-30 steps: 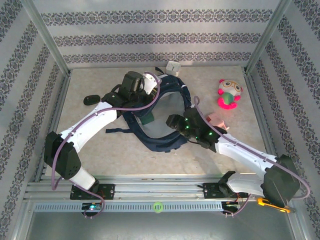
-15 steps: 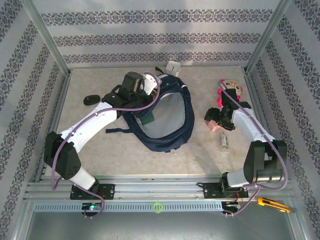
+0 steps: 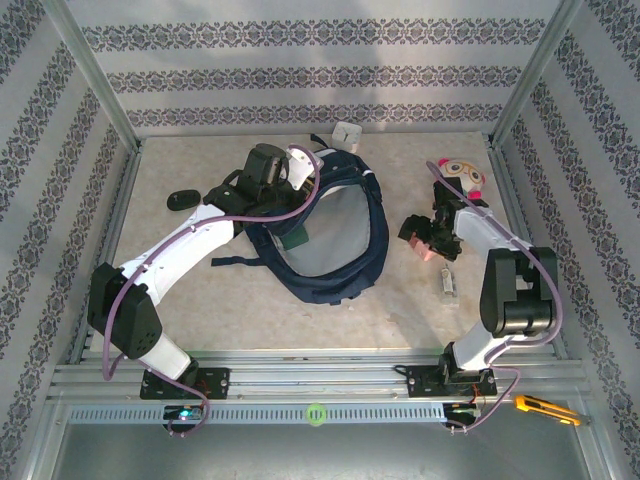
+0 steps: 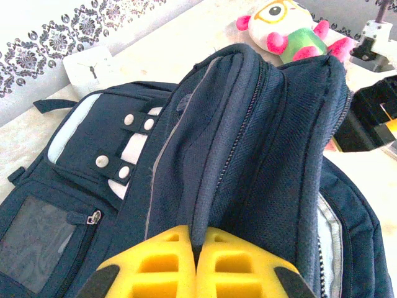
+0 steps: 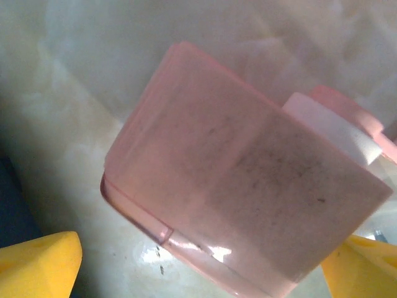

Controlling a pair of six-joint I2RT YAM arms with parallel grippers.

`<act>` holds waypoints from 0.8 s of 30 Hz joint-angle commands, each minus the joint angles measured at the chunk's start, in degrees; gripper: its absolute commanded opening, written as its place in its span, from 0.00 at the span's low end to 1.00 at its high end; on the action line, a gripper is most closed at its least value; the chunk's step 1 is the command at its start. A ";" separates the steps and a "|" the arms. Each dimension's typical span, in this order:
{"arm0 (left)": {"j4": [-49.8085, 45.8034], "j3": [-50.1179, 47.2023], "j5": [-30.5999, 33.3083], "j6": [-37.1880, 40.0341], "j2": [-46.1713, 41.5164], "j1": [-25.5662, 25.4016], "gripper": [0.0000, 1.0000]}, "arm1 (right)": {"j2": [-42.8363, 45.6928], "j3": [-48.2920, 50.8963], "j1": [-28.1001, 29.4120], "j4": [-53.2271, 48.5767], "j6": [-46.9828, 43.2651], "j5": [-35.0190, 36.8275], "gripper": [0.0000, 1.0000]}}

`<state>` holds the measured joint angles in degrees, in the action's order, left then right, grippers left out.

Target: Pack books, pencil case, and school supplies into a backpack

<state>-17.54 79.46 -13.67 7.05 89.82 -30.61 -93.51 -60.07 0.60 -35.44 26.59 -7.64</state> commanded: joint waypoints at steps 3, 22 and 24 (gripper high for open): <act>3.21 0.52 0.58 0.77 -1.52 0.91 0.02 | -2.81 -4.32 -0.21 3.82 -0.77 0.34 0.98; 3.04 1.64 0.34 0.77 0.23 0.90 0.02 | -11.83 -9.56 1.15 -1.73 -7.01 5.21 0.95; 3.04 1.63 0.39 0.77 0.19 0.97 0.02 | -12.45 -10.12 1.24 -2.08 -7.25 5.96 0.94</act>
<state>-17.54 79.46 -13.50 7.29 90.13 -30.61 -104.75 -68.40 1.32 -35.35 21.10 -4.27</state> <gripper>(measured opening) 0.042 0.941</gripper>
